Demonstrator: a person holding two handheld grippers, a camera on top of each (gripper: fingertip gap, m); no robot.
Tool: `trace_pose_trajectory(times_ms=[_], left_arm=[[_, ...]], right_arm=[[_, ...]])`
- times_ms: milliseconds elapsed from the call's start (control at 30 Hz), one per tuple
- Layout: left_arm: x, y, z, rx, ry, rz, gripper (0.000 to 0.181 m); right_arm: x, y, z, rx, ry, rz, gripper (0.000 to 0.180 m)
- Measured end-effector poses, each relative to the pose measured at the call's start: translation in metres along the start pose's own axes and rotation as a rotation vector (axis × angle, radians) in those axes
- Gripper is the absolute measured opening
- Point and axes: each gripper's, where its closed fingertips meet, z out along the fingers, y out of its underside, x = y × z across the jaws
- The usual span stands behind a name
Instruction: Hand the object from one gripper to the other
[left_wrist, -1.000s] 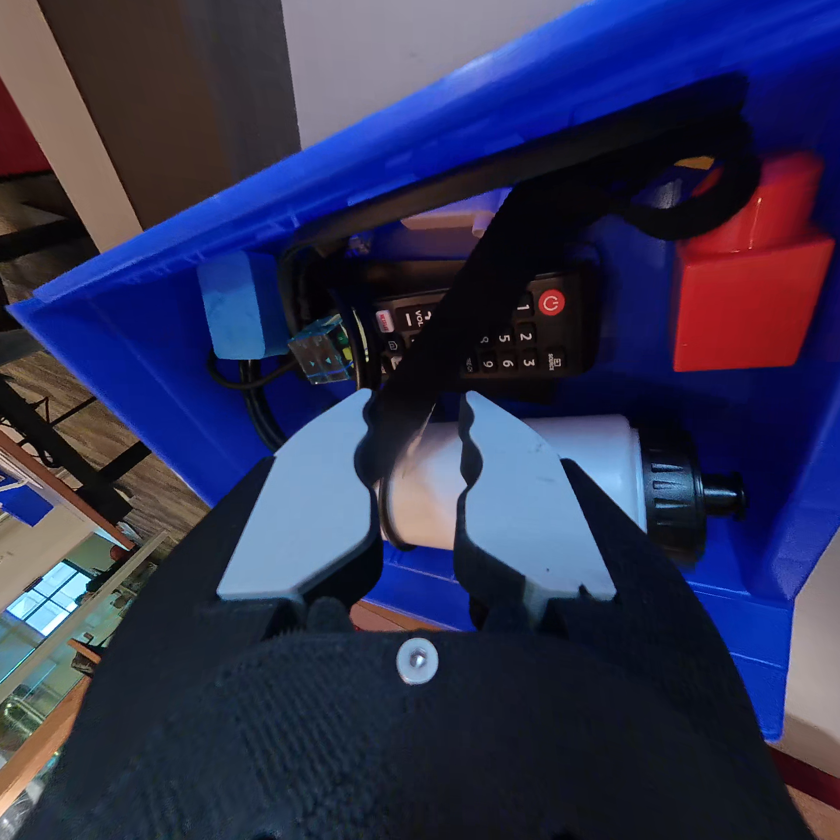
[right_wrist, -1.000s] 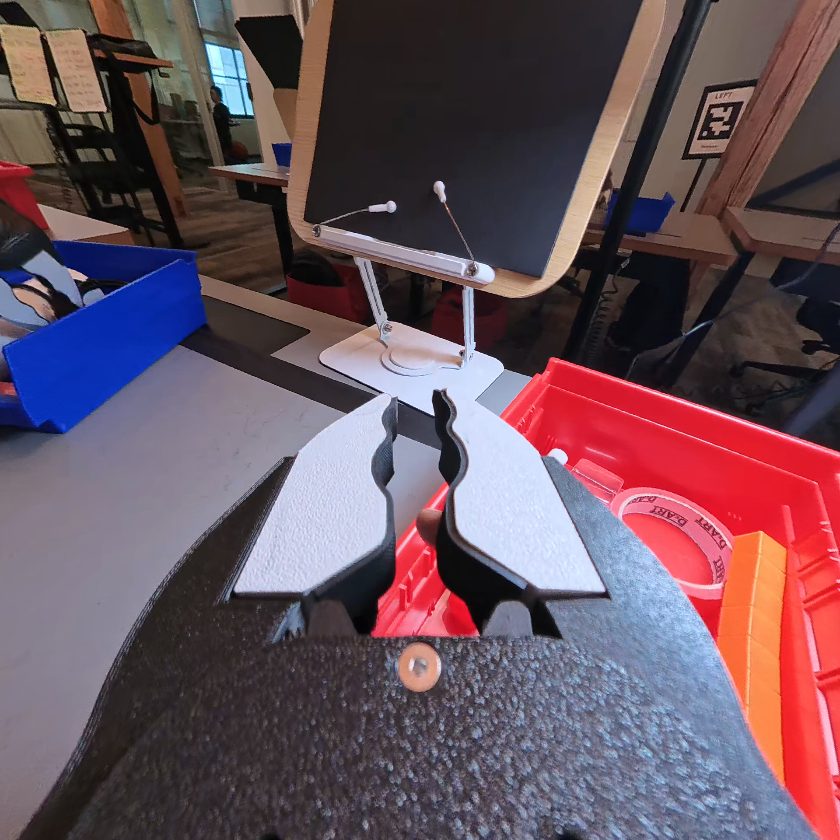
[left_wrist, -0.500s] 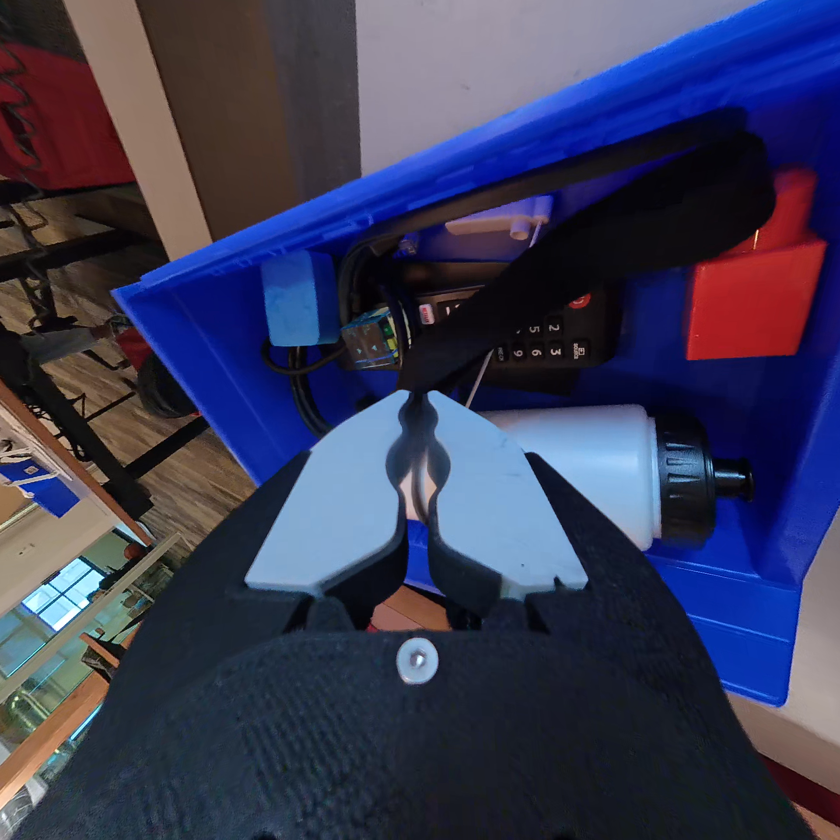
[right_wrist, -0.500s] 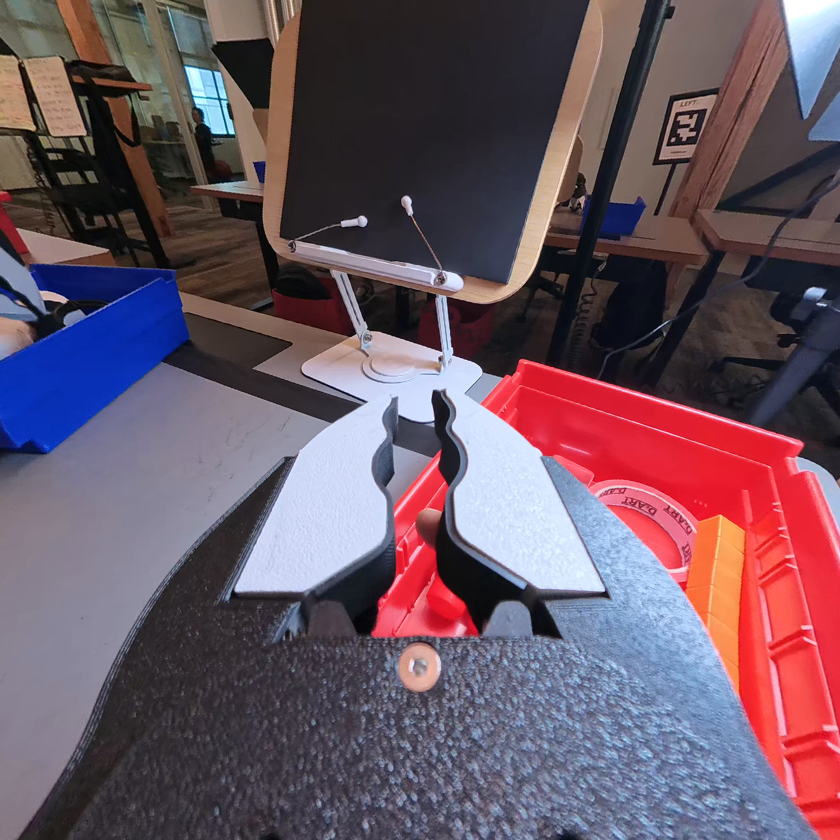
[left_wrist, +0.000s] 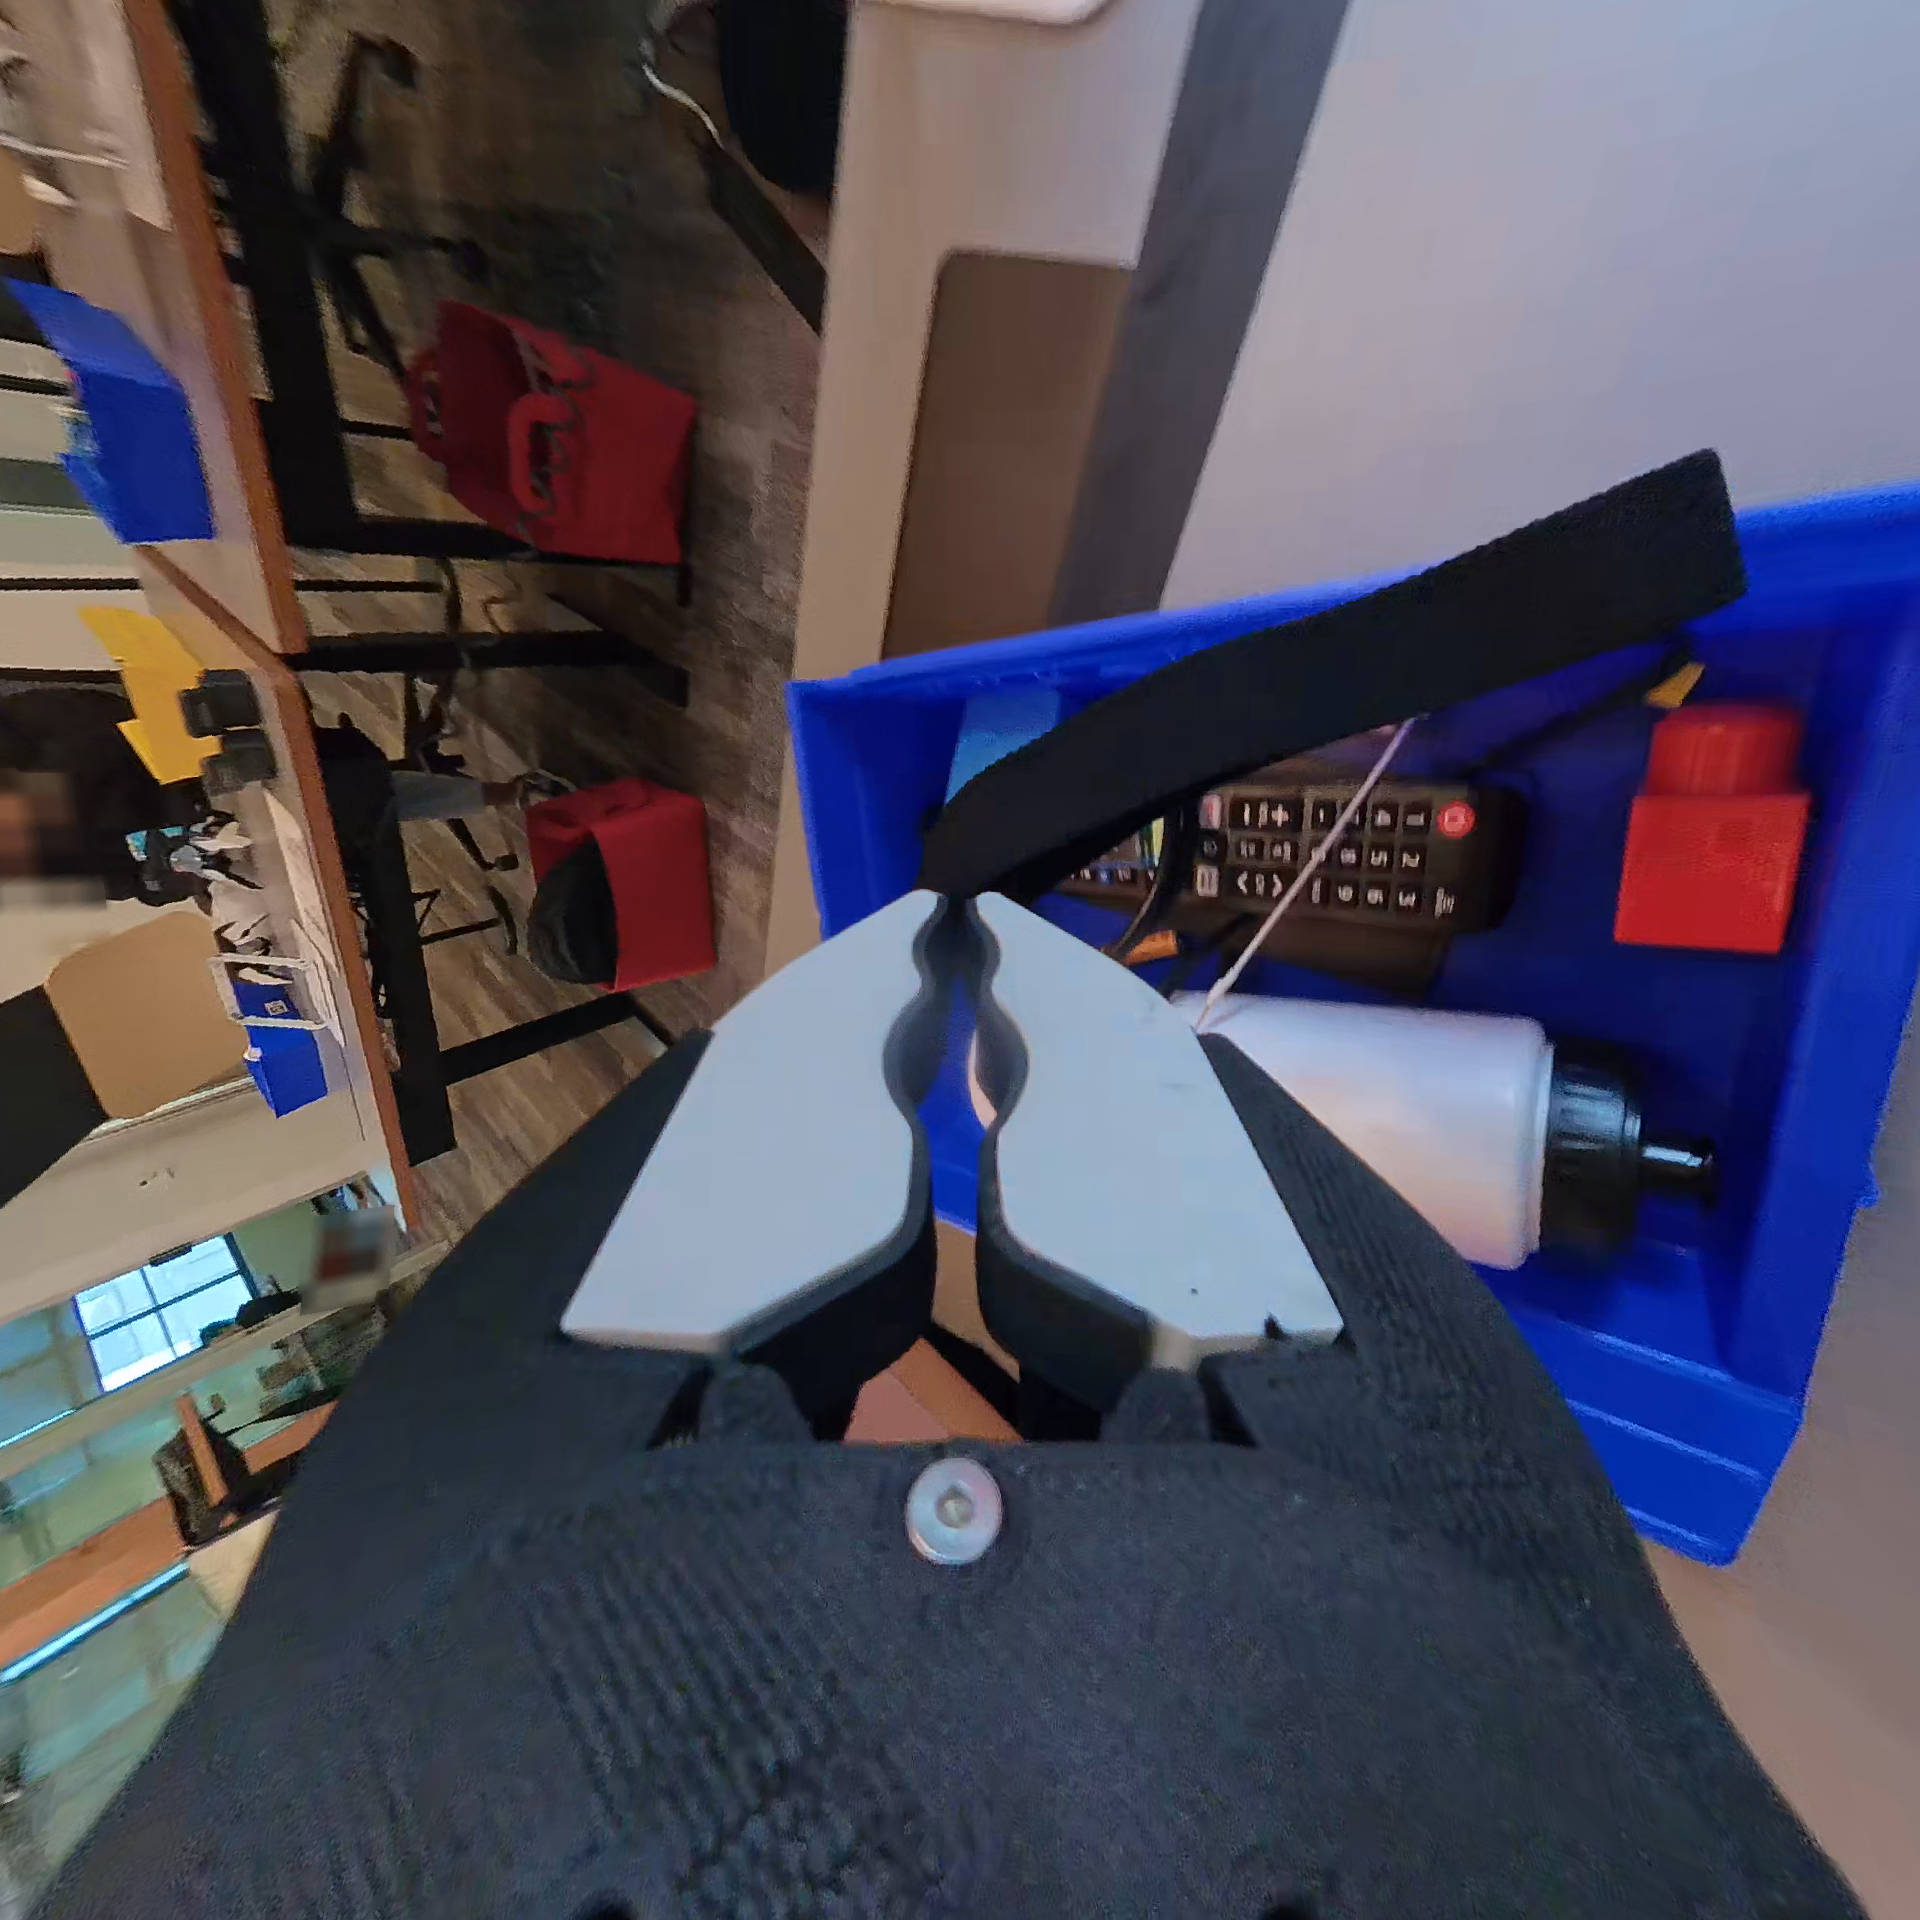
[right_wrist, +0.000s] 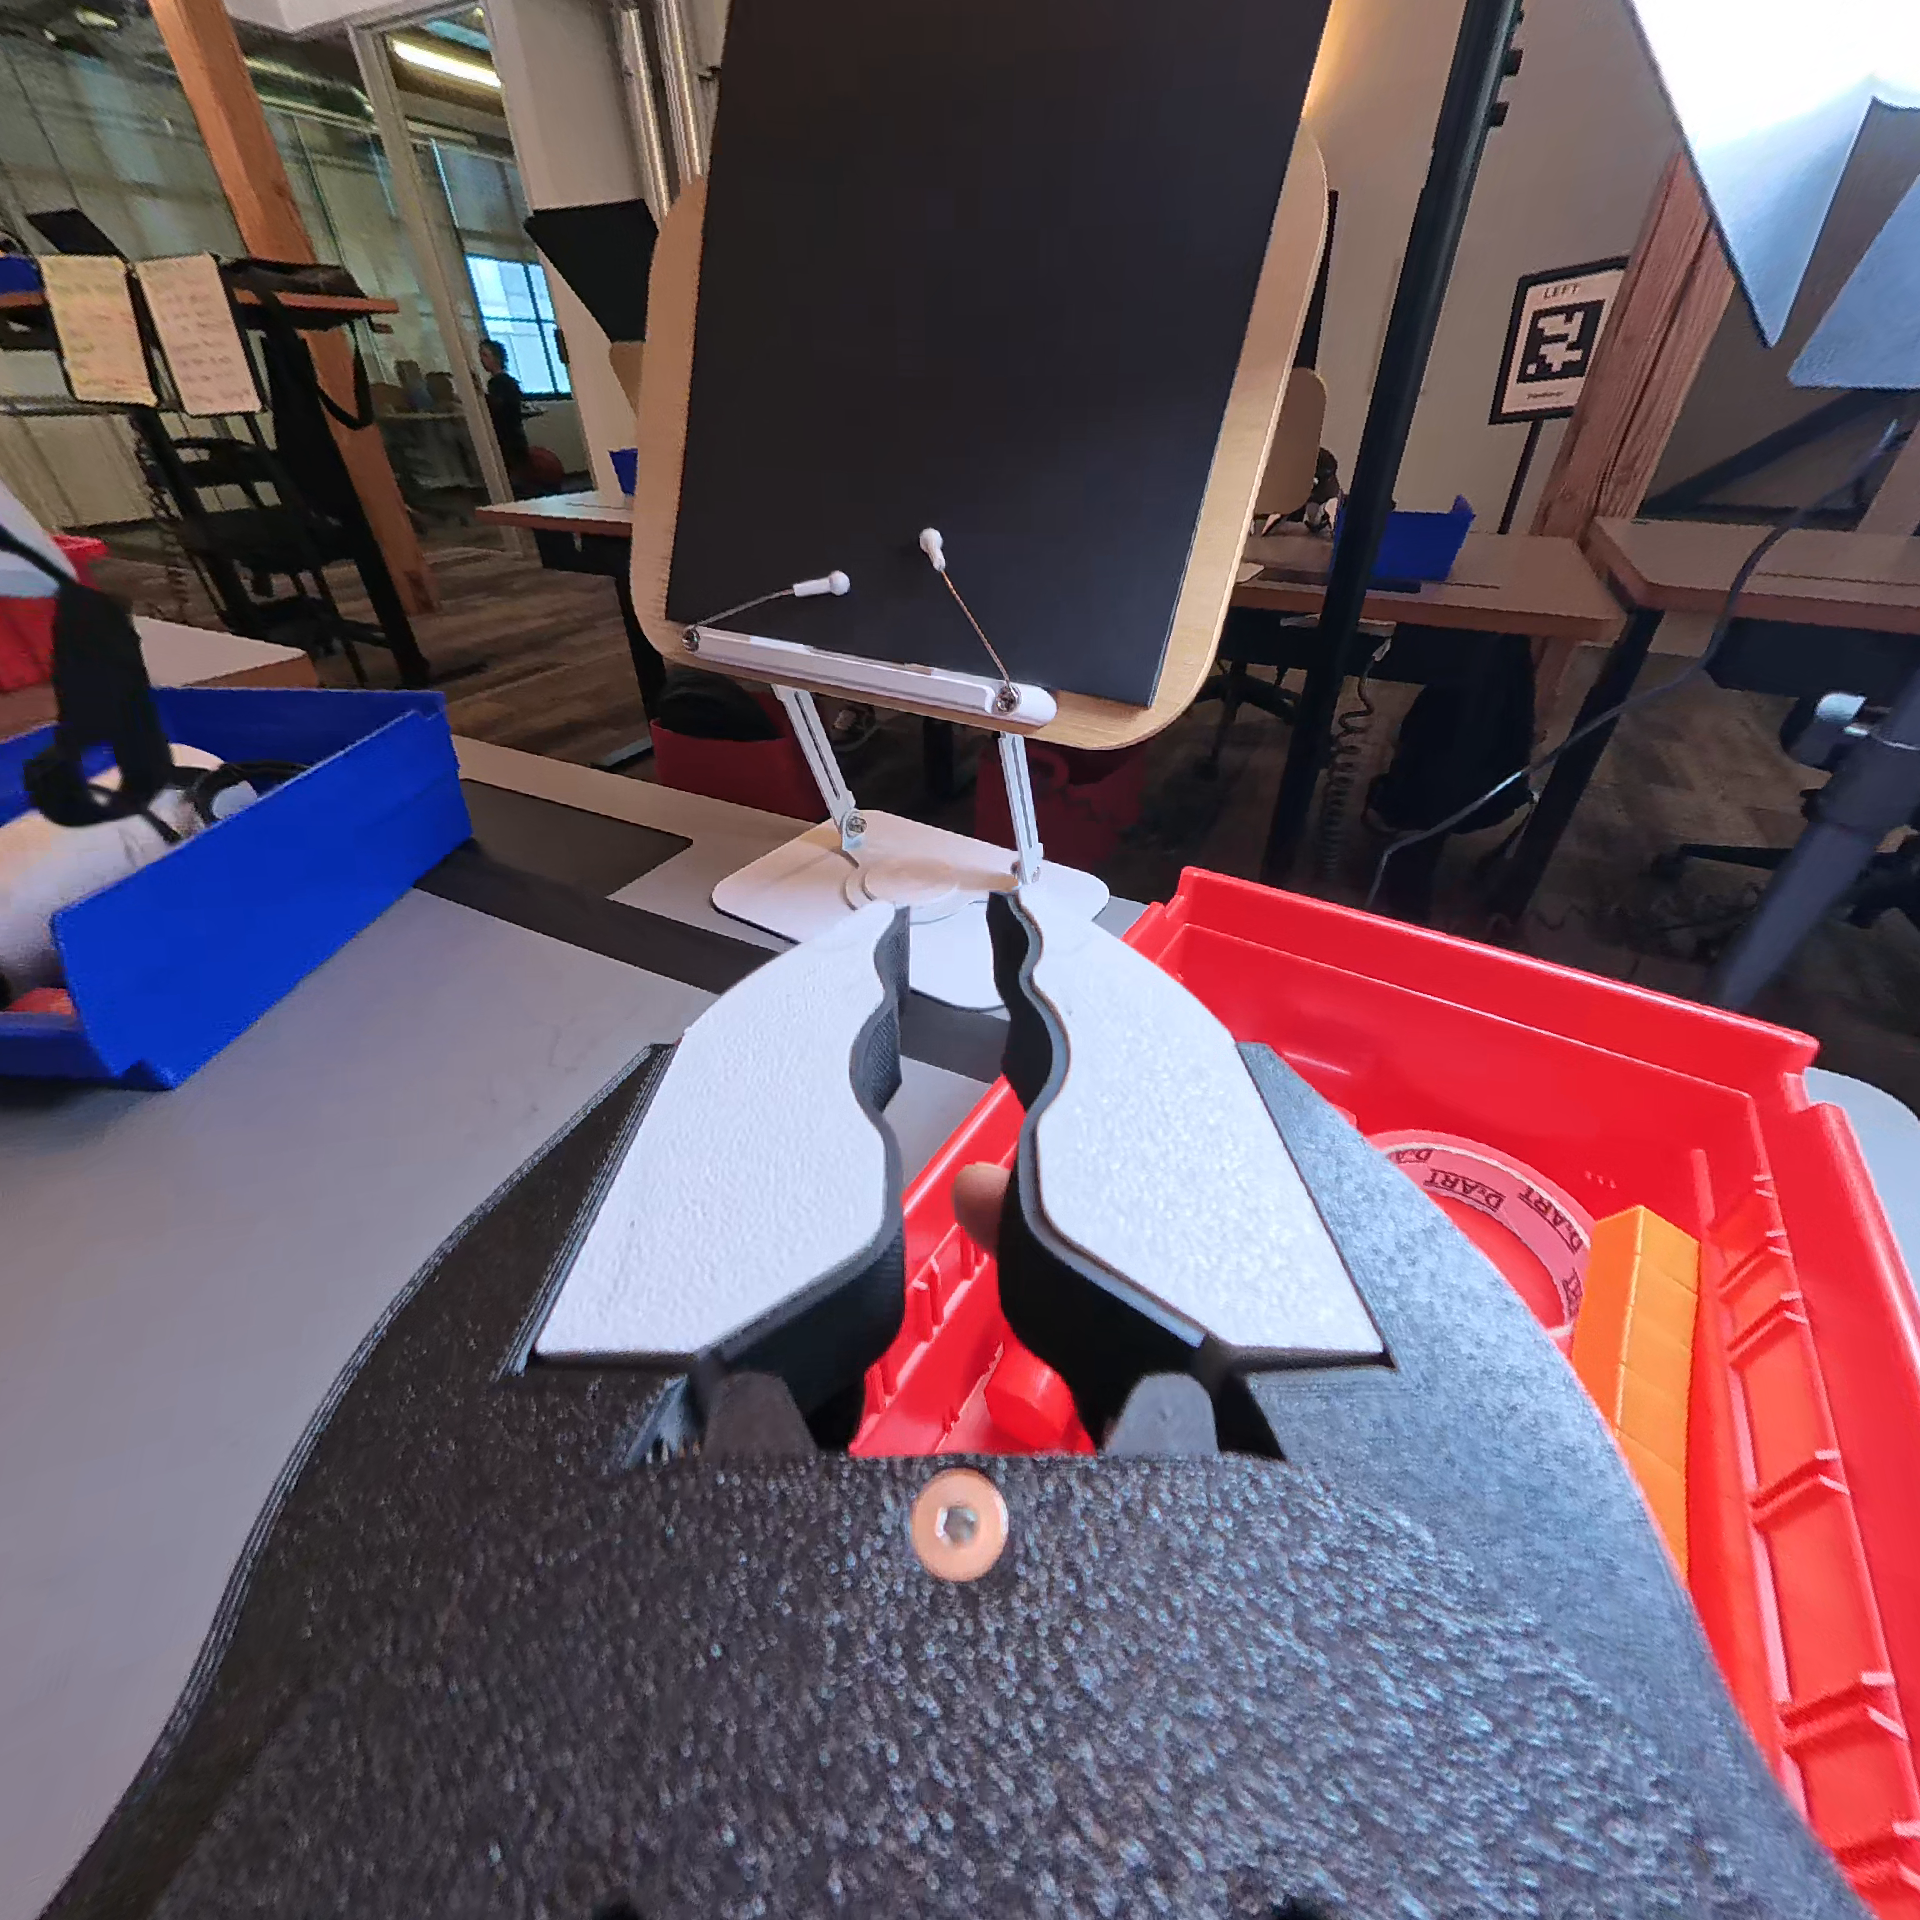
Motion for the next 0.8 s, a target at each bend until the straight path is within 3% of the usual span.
trace_pose_trajectory(times_ms=[233, 433, 567, 800], left_arm=[[0.002, -0.066, -0.065, 0.336, -0.048, -0.2, 0.001], [0.04, -0.132, -0.114, 0.699, 0.018, -0.417, 0.001], [0.064, -0.162, -0.135, 0.901, 0.054, -0.55, 0.001], [0.086, -0.179, -0.136, 1.055, 0.102, -0.802, 0.001]], right_arm=[[-0.038, -0.024, -0.009, 0.101, -0.169, -0.059, 0.017], [-0.127, -0.034, -0.026, 0.14, -0.511, -0.227, 0.028], [-0.18, -0.039, -0.038, 0.181, -0.65, -0.296, 0.037], [-0.232, -0.063, -0.054, 0.334, -0.635, -0.409, 0.046]])
